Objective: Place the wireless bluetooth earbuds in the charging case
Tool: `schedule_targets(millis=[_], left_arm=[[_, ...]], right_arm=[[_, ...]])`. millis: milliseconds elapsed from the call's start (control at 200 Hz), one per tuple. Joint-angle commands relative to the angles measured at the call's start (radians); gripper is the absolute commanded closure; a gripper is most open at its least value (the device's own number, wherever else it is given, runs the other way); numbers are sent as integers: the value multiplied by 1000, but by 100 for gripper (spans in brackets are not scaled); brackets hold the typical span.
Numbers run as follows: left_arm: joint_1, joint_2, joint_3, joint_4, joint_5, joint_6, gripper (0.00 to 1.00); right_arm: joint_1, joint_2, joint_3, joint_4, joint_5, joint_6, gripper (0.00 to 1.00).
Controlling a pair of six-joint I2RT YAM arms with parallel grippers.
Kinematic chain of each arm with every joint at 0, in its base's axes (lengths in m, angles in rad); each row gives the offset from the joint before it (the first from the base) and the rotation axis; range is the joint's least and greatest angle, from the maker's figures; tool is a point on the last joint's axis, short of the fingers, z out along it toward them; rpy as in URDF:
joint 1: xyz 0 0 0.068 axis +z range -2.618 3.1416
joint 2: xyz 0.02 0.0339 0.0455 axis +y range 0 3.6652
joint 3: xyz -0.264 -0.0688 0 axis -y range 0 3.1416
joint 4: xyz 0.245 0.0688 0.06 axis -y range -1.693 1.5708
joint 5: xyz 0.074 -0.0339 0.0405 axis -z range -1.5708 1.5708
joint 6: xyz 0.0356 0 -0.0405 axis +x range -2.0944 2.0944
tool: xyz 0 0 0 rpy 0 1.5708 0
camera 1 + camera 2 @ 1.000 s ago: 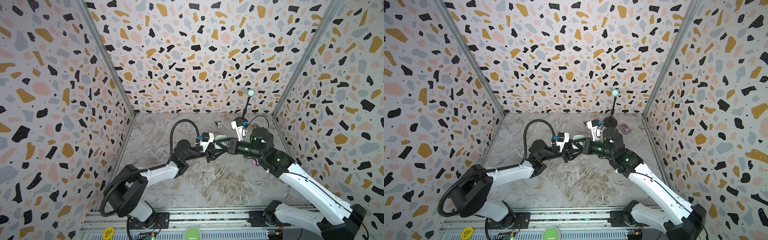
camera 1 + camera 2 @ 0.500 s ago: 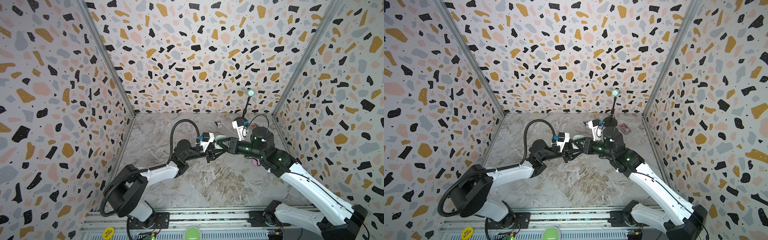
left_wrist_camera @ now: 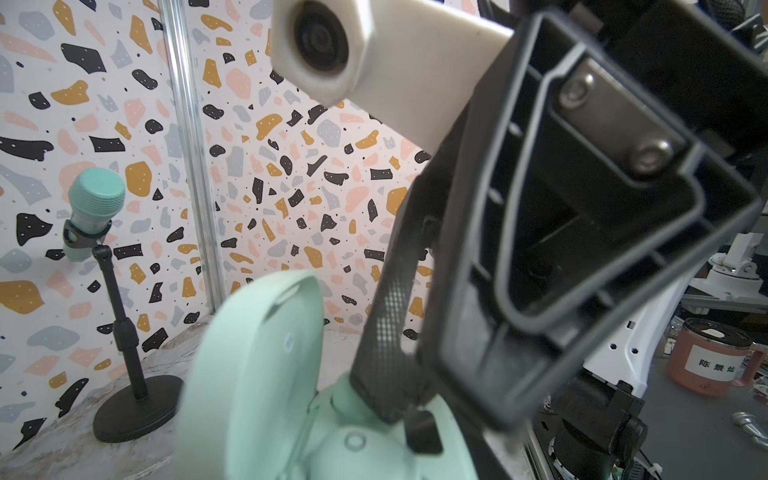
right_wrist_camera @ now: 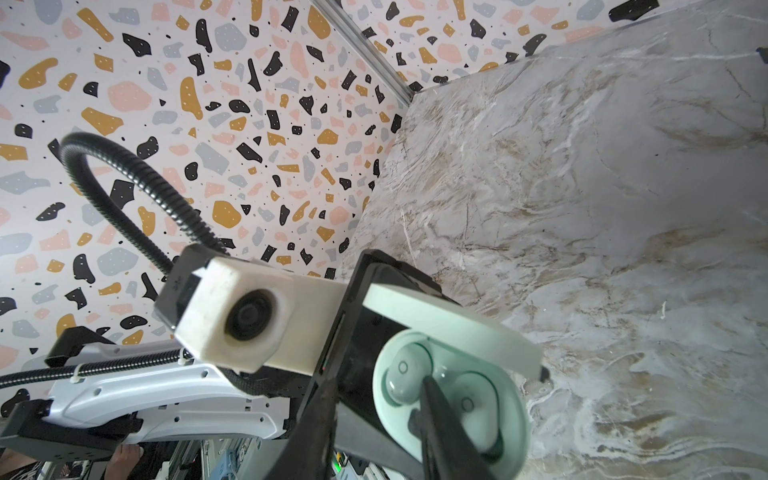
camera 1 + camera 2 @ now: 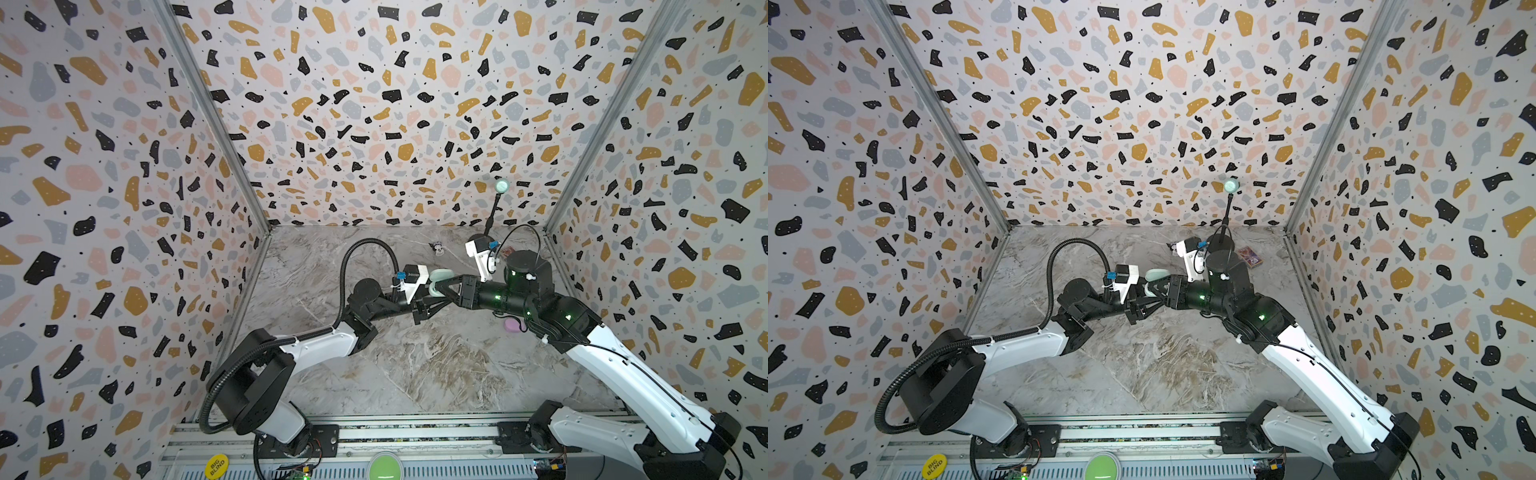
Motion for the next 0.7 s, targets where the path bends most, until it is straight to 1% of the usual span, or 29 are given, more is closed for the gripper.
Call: schedule_targets(millis=[0, 135, 335, 501, 611, 696], left_arm=[[-6, -27, 33, 57, 1, 19, 94], [-6, -26, 35, 35, -1, 35, 94], [-5, -17, 29, 19, -3, 49, 94], [-4, -28, 13, 7, -3, 55, 94], [-5, -43, 4, -8, -2, 63, 94], [-4, -52, 1, -16, -2, 67, 94]], right_arm=[[11, 9, 41, -21, -18, -15, 65], [13, 11, 70, -34, -9, -23, 64], [13, 35, 186, -168, 39, -66, 63], [3, 102, 322, -314, 89, -115, 55], [-36, 161, 400, -370, 76, -145, 47], [-70, 214, 463, -422, 75, -170, 44]])
